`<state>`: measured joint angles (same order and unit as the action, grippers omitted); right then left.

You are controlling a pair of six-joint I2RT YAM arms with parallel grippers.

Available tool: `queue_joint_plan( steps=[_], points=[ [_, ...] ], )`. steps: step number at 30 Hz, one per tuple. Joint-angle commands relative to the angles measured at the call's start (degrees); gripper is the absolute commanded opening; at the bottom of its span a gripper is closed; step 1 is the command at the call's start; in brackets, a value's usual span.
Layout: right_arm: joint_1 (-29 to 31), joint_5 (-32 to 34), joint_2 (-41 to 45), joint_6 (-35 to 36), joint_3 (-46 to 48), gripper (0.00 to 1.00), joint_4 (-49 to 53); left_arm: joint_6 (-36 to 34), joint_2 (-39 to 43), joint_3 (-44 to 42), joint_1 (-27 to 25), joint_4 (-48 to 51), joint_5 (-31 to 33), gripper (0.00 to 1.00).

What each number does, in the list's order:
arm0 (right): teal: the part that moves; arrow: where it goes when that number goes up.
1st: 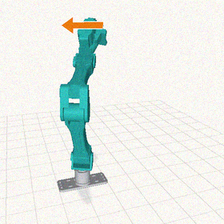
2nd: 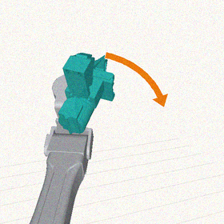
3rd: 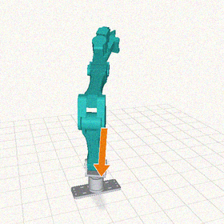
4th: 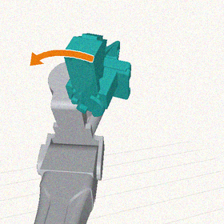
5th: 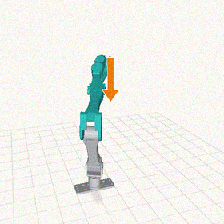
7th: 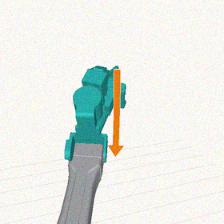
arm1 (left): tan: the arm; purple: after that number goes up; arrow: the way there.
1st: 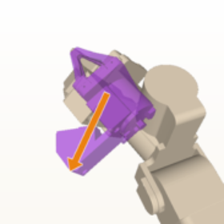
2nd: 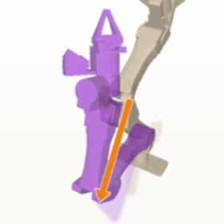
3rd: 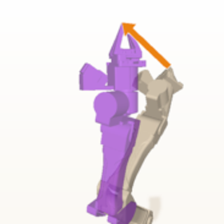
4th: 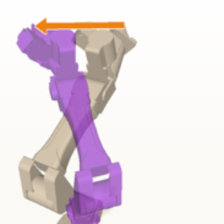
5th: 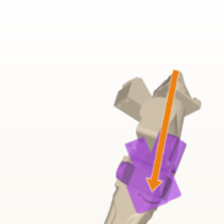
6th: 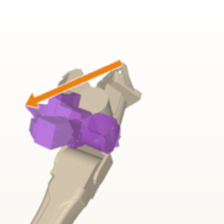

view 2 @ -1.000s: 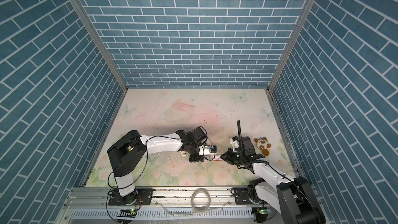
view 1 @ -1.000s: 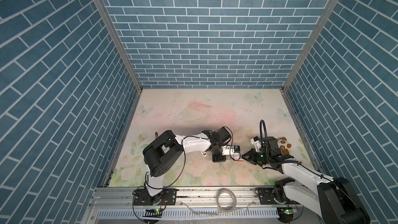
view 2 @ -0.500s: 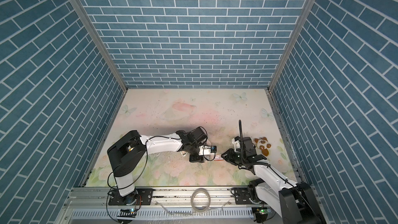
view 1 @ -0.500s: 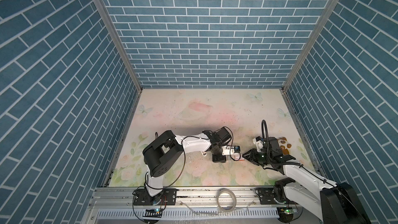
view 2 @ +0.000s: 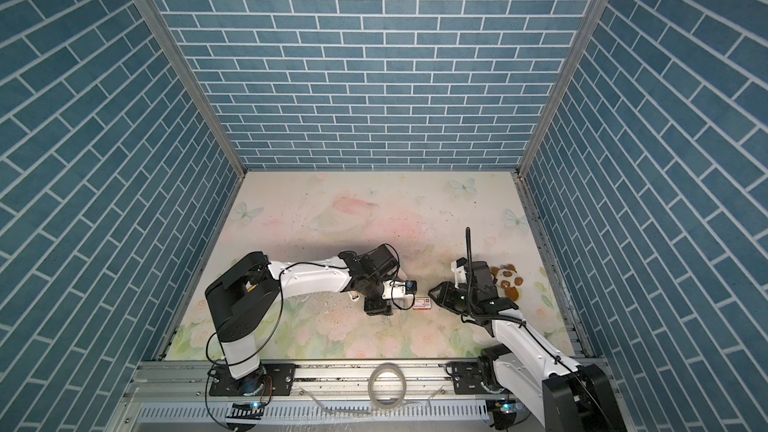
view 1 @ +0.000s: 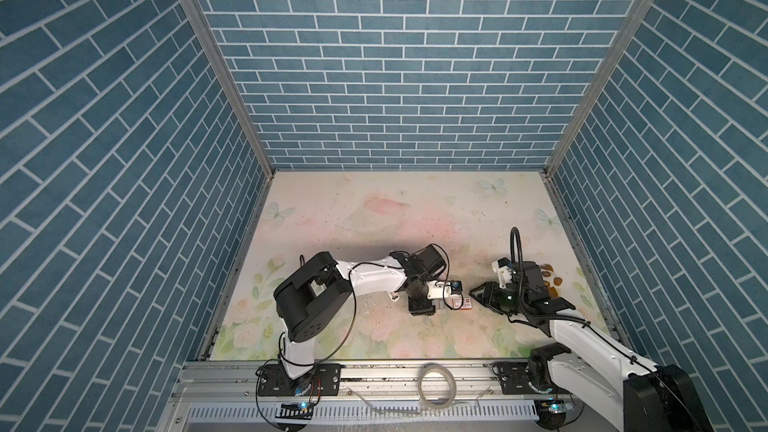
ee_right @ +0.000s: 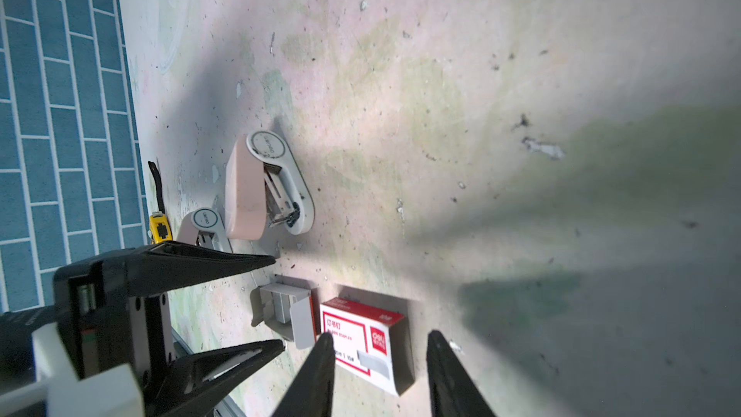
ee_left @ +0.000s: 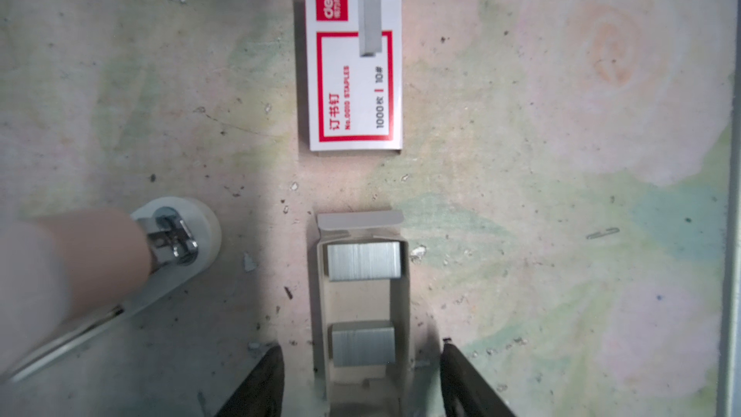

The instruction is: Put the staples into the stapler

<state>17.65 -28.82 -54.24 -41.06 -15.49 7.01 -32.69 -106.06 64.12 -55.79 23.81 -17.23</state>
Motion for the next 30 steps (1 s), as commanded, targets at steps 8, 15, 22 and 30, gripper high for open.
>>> queue_joint_plan(
  steps=[8, 15, 22, 30],
  points=[
    [-0.77, 1.20, 3.85, 1.41, -2.44, 0.41, 4.43, -1.74, 3.88, 1.89, -0.11, 5.65, -0.64, 0.70],
    [-1.13, 0.03, 7.06, 1.24, -4.42, 0.41, 8.70, -6.48, 7.44, 8.17, 0.02, 18.26, -0.98, 0.72],
    [-1.21, -8.35, 5.43, 2.26, -10.78, 0.36, 10.71, -15.75, 10.70, 14.87, 6.62, 32.58, -0.87, 0.71],
    [-1.21, -9.03, -1.74, 2.39, -15.94, 0.34, 8.64, -29.57, 11.38, 11.09, 11.57, 36.47, 3.34, 0.70]
  ],
)
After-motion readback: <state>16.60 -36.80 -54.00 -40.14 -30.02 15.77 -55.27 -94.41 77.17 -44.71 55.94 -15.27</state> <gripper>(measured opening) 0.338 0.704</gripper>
